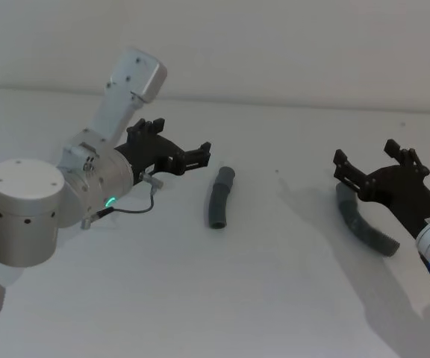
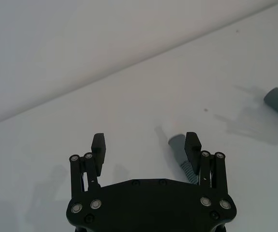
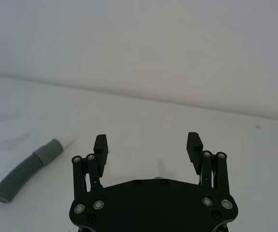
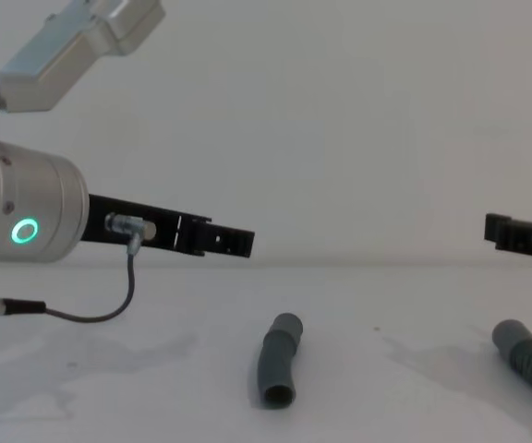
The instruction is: Use both hands to pick up one end of the pipe from the table, align the ends, and insert them.
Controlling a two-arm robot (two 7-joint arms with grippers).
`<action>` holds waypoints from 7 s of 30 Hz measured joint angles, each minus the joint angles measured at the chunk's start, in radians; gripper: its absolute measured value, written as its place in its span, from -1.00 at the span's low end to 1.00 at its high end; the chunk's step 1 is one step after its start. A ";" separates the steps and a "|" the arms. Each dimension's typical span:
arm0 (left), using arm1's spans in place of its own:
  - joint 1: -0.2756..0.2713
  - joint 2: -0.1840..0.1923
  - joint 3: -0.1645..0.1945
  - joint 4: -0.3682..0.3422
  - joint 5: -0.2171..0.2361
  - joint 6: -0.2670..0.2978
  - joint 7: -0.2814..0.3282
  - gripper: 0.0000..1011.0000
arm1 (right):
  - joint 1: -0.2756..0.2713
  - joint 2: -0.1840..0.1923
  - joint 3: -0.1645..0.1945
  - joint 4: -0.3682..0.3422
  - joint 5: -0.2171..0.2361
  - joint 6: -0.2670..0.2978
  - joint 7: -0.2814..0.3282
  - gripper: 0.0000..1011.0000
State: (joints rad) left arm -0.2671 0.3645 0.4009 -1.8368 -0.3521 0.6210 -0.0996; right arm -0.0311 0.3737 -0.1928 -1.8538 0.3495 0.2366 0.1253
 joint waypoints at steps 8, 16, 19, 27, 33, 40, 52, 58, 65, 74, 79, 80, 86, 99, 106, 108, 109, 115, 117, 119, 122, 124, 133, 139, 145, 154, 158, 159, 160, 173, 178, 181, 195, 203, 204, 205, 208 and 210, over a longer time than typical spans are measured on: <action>-0.007 0.008 0.024 0.005 0.026 0.018 -0.004 0.98 | 0.013 0.005 -0.011 0.015 -0.022 0.047 0.000 0.98; -0.029 0.015 0.052 0.032 0.042 0.010 -0.041 0.98 | 0.013 0.010 -0.011 0.020 -0.030 0.084 0.001 0.98; -0.040 0.017 0.063 0.045 0.047 0.003 -0.058 0.98 | 0.007 0.016 -0.006 0.015 -0.030 0.101 0.004 0.98; -0.059 0.015 0.087 0.077 0.058 -0.005 -0.093 0.98 | -0.013 0.036 0.009 0.000 -0.026 0.143 0.023 0.98; -0.063 0.010 0.099 0.103 0.064 -0.007 -0.107 0.98 | -0.022 0.048 0.011 -0.004 -0.026 0.159 0.040 0.98; -0.058 -0.001 0.106 0.122 0.072 -0.007 -0.109 0.98 | -0.027 0.058 0.008 -0.005 -0.030 0.171 0.060 0.98; -0.041 -0.015 0.108 0.141 0.090 -0.011 -0.094 0.98 | -0.030 0.067 0.000 0.001 -0.032 0.189 0.096 0.98; -0.044 -0.024 0.111 0.160 0.096 -0.023 -0.095 0.98 | -0.031 0.068 -0.002 0.009 -0.032 0.197 0.107 0.98; -0.057 -0.036 0.117 0.190 0.109 -0.039 -0.100 0.98 | -0.030 0.070 -0.005 0.015 -0.032 0.202 0.115 0.98; -0.088 -0.075 0.118 0.243 0.119 -0.076 -0.101 0.98 | -0.027 0.068 -0.007 0.021 -0.032 0.205 0.120 0.98; -0.099 -0.090 0.115 0.261 0.120 -0.080 -0.102 0.98 | -0.024 0.065 -0.008 0.025 -0.032 0.205 0.121 0.98; -0.103 -0.094 0.113 0.266 0.120 -0.080 -0.102 0.98 | -0.023 0.064 -0.008 0.027 -0.031 0.204 0.121 0.98; -0.108 -0.098 0.107 0.279 0.122 -0.075 -0.104 0.98 | -0.020 0.061 -0.010 0.032 -0.031 0.204 0.121 0.98; -0.106 -0.084 0.082 0.292 0.120 -0.030 -0.119 0.98 | -0.016 0.057 -0.012 0.042 -0.026 0.203 0.120 0.98; -0.108 -0.072 0.075 0.298 0.118 -0.020 -0.140 0.98 | -0.015 0.053 -0.011 0.045 -0.025 0.202 0.117 0.98; -0.111 -0.071 0.075 0.300 0.118 -0.020 -0.145 0.98 | -0.015 0.052 -0.009 0.047 -0.025 0.201 0.114 0.98; -0.112 -0.070 0.075 0.302 0.118 -0.020 -0.148 0.98 | -0.015 0.051 -0.009 0.047 -0.025 0.201 0.114 0.98; -0.121 -0.068 0.075 0.314 0.120 -0.035 -0.169 0.98 | -0.015 0.047 -0.005 0.051 -0.026 0.197 0.110 0.98; -0.124 -0.068 0.076 0.319 0.121 -0.043 -0.177 0.98 | -0.014 0.045 -0.003 0.052 -0.027 0.196 0.108 0.98; -0.126 -0.068 0.076 0.322 0.121 -0.050 -0.184 0.98 | -0.014 0.043 -0.002 0.053 -0.028 0.195 0.107 0.98; -0.132 -0.068 0.076 0.330 0.119 -0.067 -0.205 0.98 | -0.013 0.041 -0.001 0.055 -0.030 0.193 0.106 0.98; -0.134 -0.068 0.076 0.333 0.118 -0.072 -0.213 0.98 | -0.012 0.039 0.000 0.056 -0.031 0.193 0.106 0.98; -0.143 -0.068 0.074 0.347 0.089 -0.100 -0.268 0.98 | -0.009 0.032 0.002 0.059 -0.039 0.191 0.105 0.98; -0.144 -0.067 0.069 0.351 0.071 -0.091 -0.281 0.98 | -0.008 0.030 0.003 0.060 -0.041 0.191 0.105 0.98; -0.143 -0.064 0.066 0.353 0.056 -0.071 -0.287 0.98 | -0.006 0.029 0.004 0.061 -0.045 0.193 0.106 0.98; -0.140 -0.055 0.066 0.351 0.046 -0.052 -0.286 0.98 | -0.004 0.026 0.004 0.062 -0.048 0.193 0.108 0.98; -0.140 -0.050 0.069 0.349 0.047 -0.052 -0.284 0.98 | -0.003 0.026 0.004 0.062 -0.049 0.193 0.109 0.98; -0.140 -0.049 0.070 0.348 0.047 -0.052 -0.283 0.98 | -0.003 0.026 0.004 0.062 -0.049 0.193 0.109 0.98; -0.140 -0.049 0.070 0.348 0.047 -0.052 -0.282 0.98 | -0.003 0.026 0.004 0.062 -0.049 0.193 0.110 0.98; -0.143 -0.041 0.077 0.344 0.054 -0.057 -0.277 0.98 | -0.002 0.024 0.004 0.062 -0.050 0.192 0.111 0.98; -0.143 -0.039 0.078 0.343 0.056 -0.059 -0.276 0.98 | -0.003 0.025 0.004 0.062 -0.052 0.190 0.111 0.98; -0.144 -0.038 0.079 0.343 0.056 -0.059 -0.275 0.98 | -0.004 0.026 0.004 0.064 -0.054 0.188 0.111 0.98; -0.145 -0.037 0.080 0.342 0.058 -0.061 -0.274 0.98 | -0.002 0.030 0.005 0.071 -0.070 0.179 0.118 0.98; -0.145 -0.037 0.080 0.342 0.058 -0.061 -0.274 0.98 | 0.000 0.030 0.004 0.073 -0.074 0.176 0.121 0.89; -0.145 -0.037 0.080 0.342 0.058 -0.061 -0.274 0.98 | 0.000 0.031 0.004 0.073 -0.074 0.176 0.121 0.87; -0.145 -0.037 0.080 0.342 0.058 -0.061 -0.274 0.98 | 0.000 0.031 0.004 0.073 -0.074 0.175 0.121 0.82; -0.145 -0.037 0.080 0.342 0.058 -0.061 -0.274 0.98 | 0.000 0.031 0.004 0.074 -0.075 0.175 0.122 0.71; -0.145 -0.037 0.080 0.342 0.058 -0.061 -0.274 0.98 | 0.000 0.031 0.004 0.074 -0.076 0.175 0.122 0.57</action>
State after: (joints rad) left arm -0.4118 0.3279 0.4810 -1.4947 -0.2938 0.5598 -0.3735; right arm -0.0307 0.4046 -0.1884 -1.7796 0.2734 0.4112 0.2471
